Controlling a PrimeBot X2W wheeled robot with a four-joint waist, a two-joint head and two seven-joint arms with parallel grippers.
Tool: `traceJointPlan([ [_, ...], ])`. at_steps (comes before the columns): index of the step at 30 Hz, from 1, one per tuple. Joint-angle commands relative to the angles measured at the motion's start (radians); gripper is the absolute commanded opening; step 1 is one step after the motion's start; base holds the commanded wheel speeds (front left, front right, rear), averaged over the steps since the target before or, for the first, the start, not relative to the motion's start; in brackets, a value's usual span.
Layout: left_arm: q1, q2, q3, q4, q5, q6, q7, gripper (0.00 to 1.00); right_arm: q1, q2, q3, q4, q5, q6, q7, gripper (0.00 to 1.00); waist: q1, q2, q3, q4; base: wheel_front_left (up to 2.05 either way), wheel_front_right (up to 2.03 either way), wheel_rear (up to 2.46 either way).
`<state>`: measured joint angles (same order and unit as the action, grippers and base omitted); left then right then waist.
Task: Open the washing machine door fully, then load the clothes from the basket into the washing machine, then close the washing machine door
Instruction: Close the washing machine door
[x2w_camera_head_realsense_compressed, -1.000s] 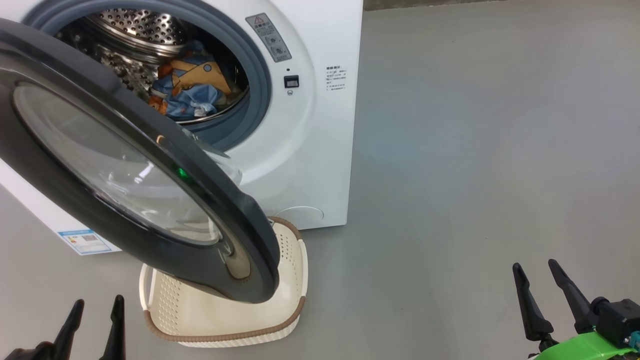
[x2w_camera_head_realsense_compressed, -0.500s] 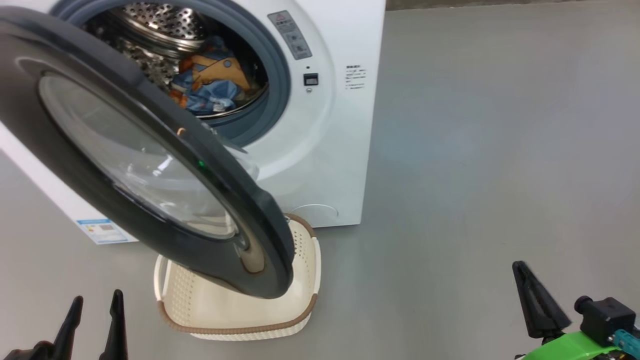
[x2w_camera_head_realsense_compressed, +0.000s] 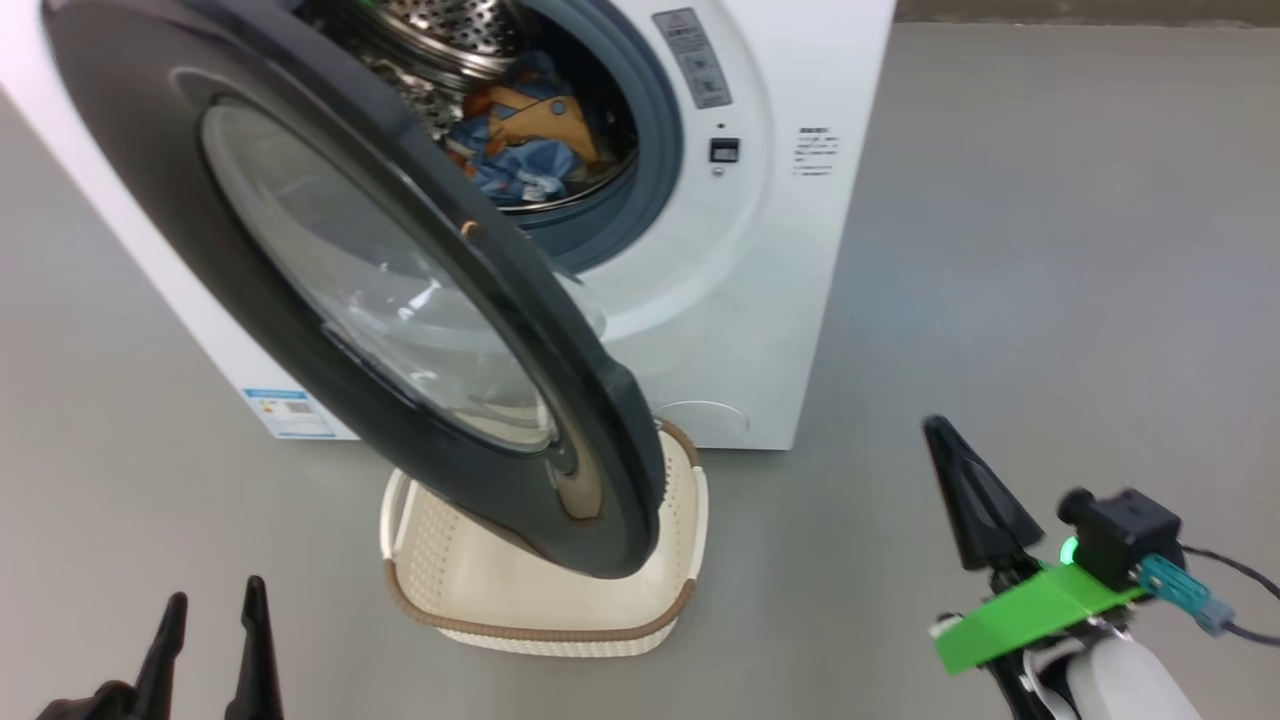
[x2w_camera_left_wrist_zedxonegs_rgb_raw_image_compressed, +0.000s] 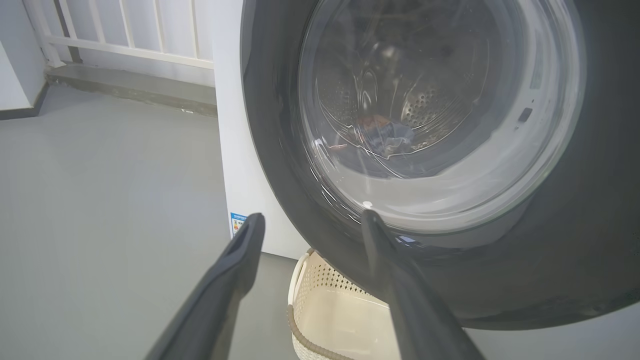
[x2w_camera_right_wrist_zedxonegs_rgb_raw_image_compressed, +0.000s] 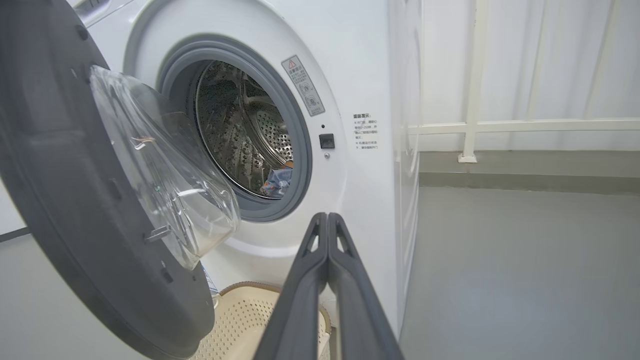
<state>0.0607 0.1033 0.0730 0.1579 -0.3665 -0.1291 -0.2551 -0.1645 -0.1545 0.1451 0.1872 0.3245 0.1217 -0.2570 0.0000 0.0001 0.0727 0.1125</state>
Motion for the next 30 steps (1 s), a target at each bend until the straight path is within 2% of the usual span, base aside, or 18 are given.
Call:
traceJointPlan([
  [1, -0.036, 0.009, 0.022, -0.025, -0.003, -0.002, -0.007, 1.00, -0.048, 0.007, 0.043, -0.025, 0.022, 0.009, -0.005, 0.00, 0.0000, -0.0001, -0.001, 0.031, 0.00, 0.00, 0.00],
  [7, -0.045, -0.005, 0.005, -0.033, -0.007, -0.002, -0.007, 1.00, -0.121, 0.019, 0.111, -0.074, 0.031, 0.009, -0.005, 0.00, 0.0000, -0.0001, -0.005, 0.065, 0.00, 0.00, 0.00],
  [15, -0.038, -0.008, -0.006, -0.055, -0.006, -0.002, -0.007, 1.00, -0.181, 0.040, 0.201, -0.250, 0.040, 0.009, -0.005, 0.00, 0.0000, -0.0001, -0.019, 0.081, 0.00, 0.00, 0.00],
  [21, -0.036, -0.007, -0.015, -0.078, -0.004, -0.002, -0.007, 1.00, -0.198, 0.050, 0.323, -0.363, 0.047, 0.009, -0.005, 0.00, 0.0000, -0.0001, -0.027, 0.091, 0.00, 0.00, 0.00],
  [24, -0.034, -0.007, -0.017, -0.089, -0.004, -0.002, -0.007, 1.00, -0.190, 0.051, 0.396, -0.365, 0.059, 0.009, -0.005, 0.00, 0.0000, -0.0001, -0.028, 0.096, 0.00, 0.00, 0.00],
  [30, -0.035, -0.010, -0.029, -0.100, -0.005, -0.002, -0.007, 1.00, -0.164, 0.045, 0.511, -0.276, 0.089, 0.009, -0.005, 0.00, 0.0000, -0.0001, -0.020, 0.110, 0.00, 0.00, 0.00],
])
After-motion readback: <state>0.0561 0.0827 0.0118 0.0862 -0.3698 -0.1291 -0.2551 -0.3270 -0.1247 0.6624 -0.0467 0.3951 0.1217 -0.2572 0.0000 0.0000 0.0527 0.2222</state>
